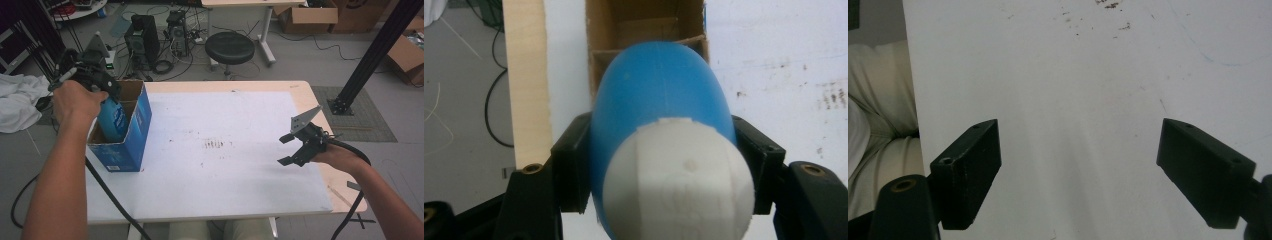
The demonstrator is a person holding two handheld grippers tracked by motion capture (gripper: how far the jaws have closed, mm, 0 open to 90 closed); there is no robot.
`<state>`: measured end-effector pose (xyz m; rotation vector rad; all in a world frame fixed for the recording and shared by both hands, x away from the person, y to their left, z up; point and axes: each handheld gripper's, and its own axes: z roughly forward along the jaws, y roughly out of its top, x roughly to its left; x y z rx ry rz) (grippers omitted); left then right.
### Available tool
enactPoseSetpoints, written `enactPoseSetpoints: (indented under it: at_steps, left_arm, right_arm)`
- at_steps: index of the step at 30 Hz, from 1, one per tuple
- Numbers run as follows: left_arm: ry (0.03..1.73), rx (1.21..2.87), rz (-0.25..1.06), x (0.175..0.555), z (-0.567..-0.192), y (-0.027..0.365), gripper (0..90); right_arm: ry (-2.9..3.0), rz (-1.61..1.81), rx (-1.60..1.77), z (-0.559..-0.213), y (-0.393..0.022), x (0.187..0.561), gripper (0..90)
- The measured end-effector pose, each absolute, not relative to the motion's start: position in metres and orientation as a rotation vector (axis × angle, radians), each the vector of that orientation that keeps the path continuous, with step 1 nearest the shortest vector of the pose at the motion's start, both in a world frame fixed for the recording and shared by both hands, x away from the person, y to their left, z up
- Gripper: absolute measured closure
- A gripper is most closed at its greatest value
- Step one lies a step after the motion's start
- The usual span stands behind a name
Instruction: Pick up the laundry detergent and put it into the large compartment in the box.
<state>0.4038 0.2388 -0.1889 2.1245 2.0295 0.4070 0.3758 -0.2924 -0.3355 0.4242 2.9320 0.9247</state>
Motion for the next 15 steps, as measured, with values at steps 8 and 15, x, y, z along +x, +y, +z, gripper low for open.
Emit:
enactPoseSetpoints:
  at_steps: [8,15]
  left_arm:
    - [2.006,2.155,0.429,0.406,-0.230,0.242,38.1]
    - [1.997,2.170,0.432,0.407,-0.255,0.243,38.1]
  right_arm:
    - [2.933,0.921,0.438,-0.337,-0.293,0.375,17.3]
    - [2.931,0.916,0.450,-0.337,-0.295,0.374,17.4]
